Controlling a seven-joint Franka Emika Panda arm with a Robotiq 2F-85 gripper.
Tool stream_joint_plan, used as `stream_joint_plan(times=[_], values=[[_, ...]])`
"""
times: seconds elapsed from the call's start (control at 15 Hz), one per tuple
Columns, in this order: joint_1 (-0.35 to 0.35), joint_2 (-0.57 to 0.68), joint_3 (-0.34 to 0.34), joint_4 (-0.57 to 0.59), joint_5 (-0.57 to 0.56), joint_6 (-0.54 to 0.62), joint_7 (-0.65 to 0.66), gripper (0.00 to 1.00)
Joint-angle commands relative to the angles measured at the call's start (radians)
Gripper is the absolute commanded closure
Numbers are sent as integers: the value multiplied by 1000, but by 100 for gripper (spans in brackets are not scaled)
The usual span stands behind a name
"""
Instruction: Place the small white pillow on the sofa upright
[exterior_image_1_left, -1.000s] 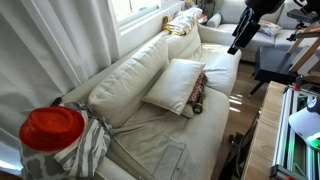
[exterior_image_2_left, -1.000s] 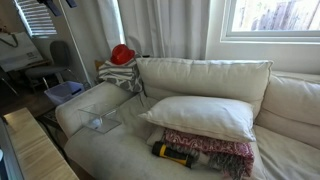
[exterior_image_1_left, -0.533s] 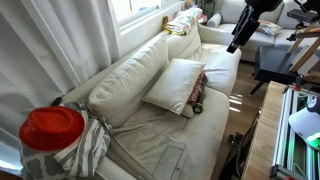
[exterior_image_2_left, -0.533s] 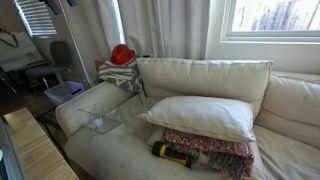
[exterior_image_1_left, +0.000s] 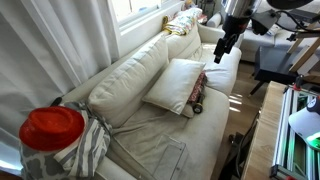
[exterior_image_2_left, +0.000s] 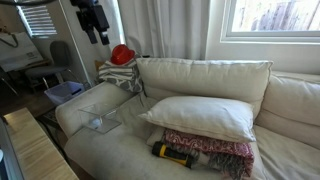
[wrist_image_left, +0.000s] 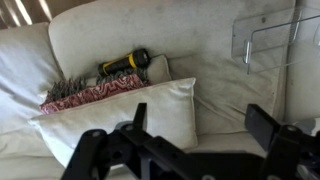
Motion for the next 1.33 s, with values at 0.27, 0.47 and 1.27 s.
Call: stream_joint_plan(times=[0.27,0.47,1.27], values=[[-1,507,-144,88,307,375,-32,0],[-21,618,-109,178,549,427,-85,0],[-143,720,40,277,755,500,-126,0]])
